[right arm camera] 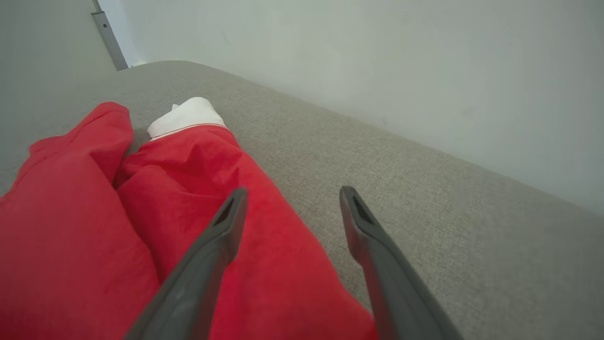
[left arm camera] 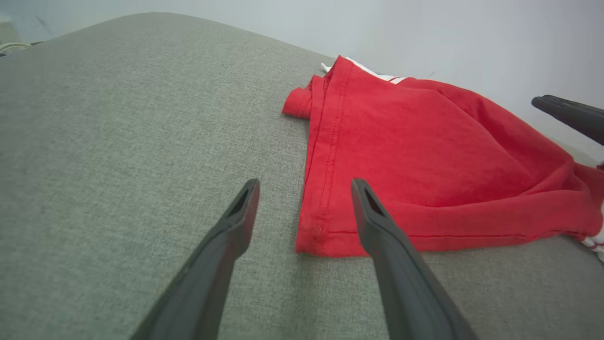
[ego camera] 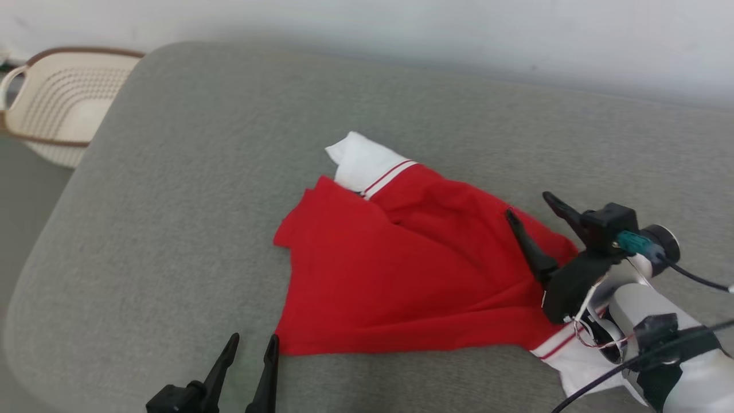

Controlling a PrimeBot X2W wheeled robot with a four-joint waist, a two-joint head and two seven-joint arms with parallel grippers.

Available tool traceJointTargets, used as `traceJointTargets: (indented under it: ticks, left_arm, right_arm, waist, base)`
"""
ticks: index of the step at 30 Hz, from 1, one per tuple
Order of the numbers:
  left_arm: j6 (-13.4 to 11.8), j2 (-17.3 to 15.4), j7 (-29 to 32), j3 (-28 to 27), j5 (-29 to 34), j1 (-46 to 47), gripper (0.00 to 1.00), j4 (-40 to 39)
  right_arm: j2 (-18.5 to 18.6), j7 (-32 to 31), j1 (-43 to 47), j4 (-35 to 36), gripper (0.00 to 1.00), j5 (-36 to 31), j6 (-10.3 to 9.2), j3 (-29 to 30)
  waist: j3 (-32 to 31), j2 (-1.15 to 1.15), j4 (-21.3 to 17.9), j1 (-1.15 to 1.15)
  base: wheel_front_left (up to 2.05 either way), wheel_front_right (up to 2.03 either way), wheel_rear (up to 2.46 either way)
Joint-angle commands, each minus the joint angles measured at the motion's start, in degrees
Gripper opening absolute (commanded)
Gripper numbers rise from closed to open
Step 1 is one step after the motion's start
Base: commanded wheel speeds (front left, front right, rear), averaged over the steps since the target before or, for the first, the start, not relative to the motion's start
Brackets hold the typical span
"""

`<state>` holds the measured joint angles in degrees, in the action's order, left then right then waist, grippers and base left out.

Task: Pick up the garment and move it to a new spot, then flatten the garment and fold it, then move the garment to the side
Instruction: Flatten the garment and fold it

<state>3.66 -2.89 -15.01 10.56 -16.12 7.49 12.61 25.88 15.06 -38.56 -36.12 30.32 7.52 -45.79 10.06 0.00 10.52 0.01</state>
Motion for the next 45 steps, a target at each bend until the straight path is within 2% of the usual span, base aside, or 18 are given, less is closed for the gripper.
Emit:
traceJointTargets:
  ticks: [1, 7, 11, 19, 20, 21, 22, 23, 32, 37, 38, 40, 45]
  left_arm:
    - [-0.21, -0.04, -0.22, 0.25, -0.54, 0.48, 1.00, -0.19]
    - [-0.58, -0.02, -0.22, 1.70, -1.17, 0.84, 1.00, -0.90]
    - [-0.97, -0.04, -0.22, 3.05, -2.06, 0.65, 1.00, -1.07]
    - [-1.18, -0.01, -0.22, 4.37, -3.01, 1.16, 1.00, -1.36]
    - [-1.23, -0.04, -0.22, 4.42, -2.98, 1.21, 1.00, -1.40]
    - [-1.30, -0.04, -0.22, 4.44, -2.99, 1.26, 1.00, -1.46]
    - [-1.37, -0.03, -0.22, 4.46, -3.02, 1.31, 1.00, -1.52]
    - [-1.43, -0.03, -0.22, 4.43, -3.09, 1.34, 1.00, -1.60]
    - [-1.44, -0.04, -0.22, 4.25, -2.71, 1.79, 1.00, -1.78]
    - [-1.34, -0.04, -0.22, 4.81, -2.61, 2.34, 1.00, -1.52]
    - [-1.34, -0.04, -0.22, 4.81, -2.61, 2.34, 1.00, -1.52]
    - [-1.24, -0.03, -0.22, 5.07, -2.51, 3.19, 1.00, -1.35]
    - [-1.12, -0.04, -0.22, 5.50, -2.27, 3.18, 1.00, -1.12]
  right_arm:
    - [0.90, -0.54, -1.47, -0.58, 1.00, 1.57, -0.08, -2.83]
    - [5.37, -3.01, -9.53, -1.32, 1.00, 8.88, -0.08, -16.09]
    - [7.02, -3.98, -15.19, -2.79, 1.00, 13.21, -0.08, -23.62]
    - [6.78, -10.56, -19.28, -6.58, 1.00, 15.93, -0.08, -27.54]
    - [6.70, -11.56, -19.46, -7.05, 0.77, 15.97, -0.08, -27.63]
    - [6.62, -12.03, -19.80, -7.34, 0.45, 15.76, -0.08, -27.66]
    - [6.46, -12.32, -20.03, -7.71, 0.18, 15.74, -0.08, -27.69]
    - [6.45, -11.95, -20.38, -8.47, 0.00, 15.81, -0.08, -27.68]
    - [5.12, -2.04, -25.20, -22.28, 0.00, 14.90, -0.09, -24.83]
    - [5.17, -0.07, -27.65, -30.92, 0.00, 14.51, -0.09, -20.06]
    - [5.17, -0.07, -27.65, -30.92, 0.00, 14.51, -0.09, -20.06]
    - [6.33, 0.21, -29.98, -34.23, 0.00, 13.39, -0.08, -16.25]
    - [7.36, 0.15, -28.63, -35.37, 0.00, 11.60, -0.08, -11.53]
  waist:
    - [3.05, 0.00, 4.61, -0.01]
    - [4.99, 0.00, 8.62, -0.01]
    - [5.96, 0.00, 11.04, -0.01]
    - [6.73, 0.00, 13.35, -0.01]
    - [6.78, 0.00, 13.51, -0.01]
    - [6.84, 0.00, 13.62, -0.01]
    - [6.90, 0.00, 13.69, -0.01]
    - [6.98, 0.00, 13.69, -0.01]
    - [7.25, 0.00, 12.08, -0.01]
    - [7.42, 0.00, 11.29, -0.01]
    - [7.42, 0.00, 11.29, -0.01]
    - [7.60, 0.00, 11.12, -0.01]
    - [7.43, 0.00, 11.05, -0.01]
  base:
    - [0.00, 0.00, 0.00]
    - [0.00, 0.00, 0.00]
    - [0.00, 0.00, 0.00]
    - [0.00, 0.00, 0.00]
    - [0.00, 0.00, 0.00]
    - [0.00, 0.00, 0.00]
    - [0.00, 0.00, 0.00]
    - [0.00, 0.00, 0.00]
    - [0.00, 0.00, 0.00]
    - [0.00, 0.00, 0.00]
    - [0.00, 0.00, 0.00]
    - [0.00, 0.00, 0.00]
    - [0.00, 0.00, 0.00]
